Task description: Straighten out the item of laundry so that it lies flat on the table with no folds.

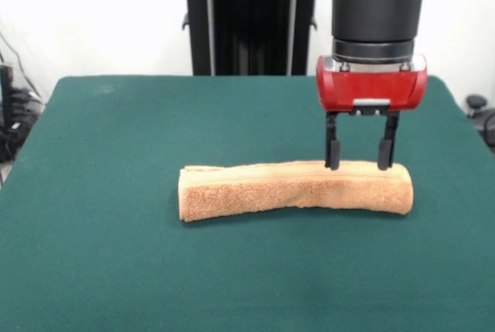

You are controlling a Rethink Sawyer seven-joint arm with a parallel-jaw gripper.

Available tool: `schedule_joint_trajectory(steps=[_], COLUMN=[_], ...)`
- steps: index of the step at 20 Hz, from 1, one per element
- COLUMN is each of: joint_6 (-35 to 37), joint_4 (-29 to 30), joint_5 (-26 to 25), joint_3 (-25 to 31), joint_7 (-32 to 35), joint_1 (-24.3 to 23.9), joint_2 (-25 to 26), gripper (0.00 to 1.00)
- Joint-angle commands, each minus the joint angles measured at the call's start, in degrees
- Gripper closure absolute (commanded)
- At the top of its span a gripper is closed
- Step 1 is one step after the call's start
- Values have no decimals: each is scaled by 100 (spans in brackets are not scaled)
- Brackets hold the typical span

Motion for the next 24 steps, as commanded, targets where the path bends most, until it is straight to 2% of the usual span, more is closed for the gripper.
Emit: schedule_joint_trajectory(steps=[1,8,17,24], joint_6=[-211,-190,57,485], joint_4=[487,230,-509,-964], joint_5=[44,-22,-101,-37], joint_3=[-1,-21,293,460], joint_7=[188,68,-710,-1162], joint_1=[194,208,-4,-50], joint_2=[369,522,1021,1087], gripper=[0,0,0,0])
